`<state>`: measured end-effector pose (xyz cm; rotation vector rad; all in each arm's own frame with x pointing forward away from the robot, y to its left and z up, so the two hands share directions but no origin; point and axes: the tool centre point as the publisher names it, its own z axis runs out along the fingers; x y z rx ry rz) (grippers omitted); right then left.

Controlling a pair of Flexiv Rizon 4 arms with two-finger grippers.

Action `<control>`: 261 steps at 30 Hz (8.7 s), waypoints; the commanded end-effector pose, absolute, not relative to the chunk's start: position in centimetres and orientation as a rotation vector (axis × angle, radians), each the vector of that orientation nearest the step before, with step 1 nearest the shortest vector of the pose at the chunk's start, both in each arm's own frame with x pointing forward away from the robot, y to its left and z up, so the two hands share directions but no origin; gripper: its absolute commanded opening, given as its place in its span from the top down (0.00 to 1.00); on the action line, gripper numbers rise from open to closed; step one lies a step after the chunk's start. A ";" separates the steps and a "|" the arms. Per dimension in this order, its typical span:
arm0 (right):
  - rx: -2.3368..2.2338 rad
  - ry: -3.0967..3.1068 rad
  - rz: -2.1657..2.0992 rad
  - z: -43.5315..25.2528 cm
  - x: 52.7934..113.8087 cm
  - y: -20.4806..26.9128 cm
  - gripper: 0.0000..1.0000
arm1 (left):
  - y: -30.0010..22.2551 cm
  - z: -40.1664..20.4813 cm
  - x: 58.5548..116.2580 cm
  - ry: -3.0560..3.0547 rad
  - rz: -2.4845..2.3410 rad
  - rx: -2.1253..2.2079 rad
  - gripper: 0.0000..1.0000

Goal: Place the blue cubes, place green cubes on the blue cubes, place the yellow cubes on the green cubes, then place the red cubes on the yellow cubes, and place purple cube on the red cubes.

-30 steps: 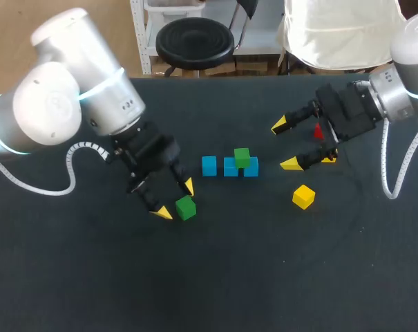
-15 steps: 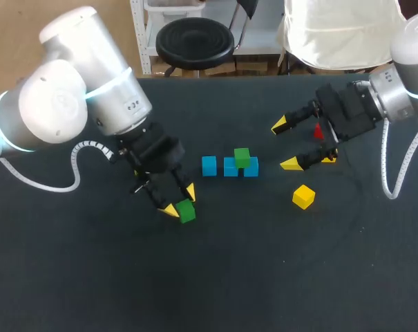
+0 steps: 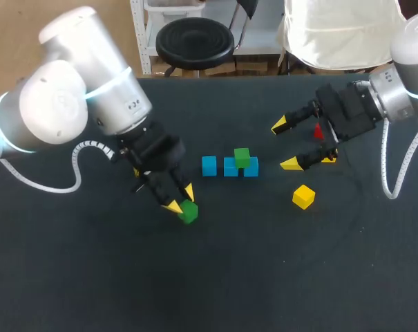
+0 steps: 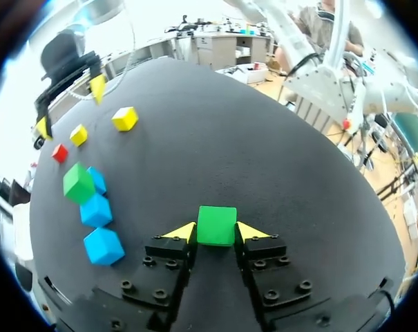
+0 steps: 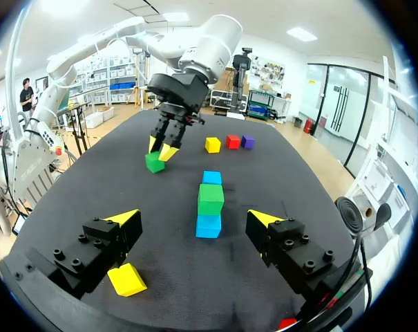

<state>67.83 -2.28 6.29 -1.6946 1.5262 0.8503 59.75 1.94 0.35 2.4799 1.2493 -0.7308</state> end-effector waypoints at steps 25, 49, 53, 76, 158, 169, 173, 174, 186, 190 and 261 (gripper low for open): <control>-1.694 1.525 0.850 6.3 67.8 -2.3 0.00 | 4.6 -0.3 62.7 1.938 -0.486 1.910 1.00; -1.694 1.525 0.850 6.3 67.8 -2.3 0.00 | 4.6 -0.3 62.6 1.870 -0.589 1.926 0.18; -1.694 1.525 0.850 6.3 67.8 -2.3 0.00 | 4.6 -0.2 62.9 1.807 -0.677 1.973 0.23; -1.694 1.525 0.850 6.3 67.8 -2.3 0.00 | 4.0 -0.1 63.0 1.764 -0.669 2.014 0.46; -1.694 1.525 0.850 6.3 67.8 -2.3 0.00 | 0.9 5.4 64.2 1.790 -0.551 1.884 1.00; -1.694 1.525 0.850 6.3 67.8 -2.3 0.00 | -0.7 6.0 64.6 1.763 -0.576 1.873 1.00; -1.694 1.525 0.850 6.3 67.8 -2.3 0.00 | -2.5 6.4 65.2 1.740 -0.628 1.848 1.00; -1.694 1.525 0.850 6.3 67.8 -2.3 0.00 | -3.1 6.5 65.3 1.731 -0.636 1.849 1.00; -1.694 1.525 0.850 6.3 67.8 -2.3 0.00 | -5.8 6.7 65.7 1.702 -0.611 1.918 1.00; -1.694 1.525 0.850 6.3 67.8 -2.3 0.00 | -5.5 6.3 65.9 1.719 -0.591 1.921 1.00; -1.694 1.525 0.850 6.3 67.8 -2.3 0.00 | -5.2 4.0 67.4 1.817 -0.556 1.857 1.00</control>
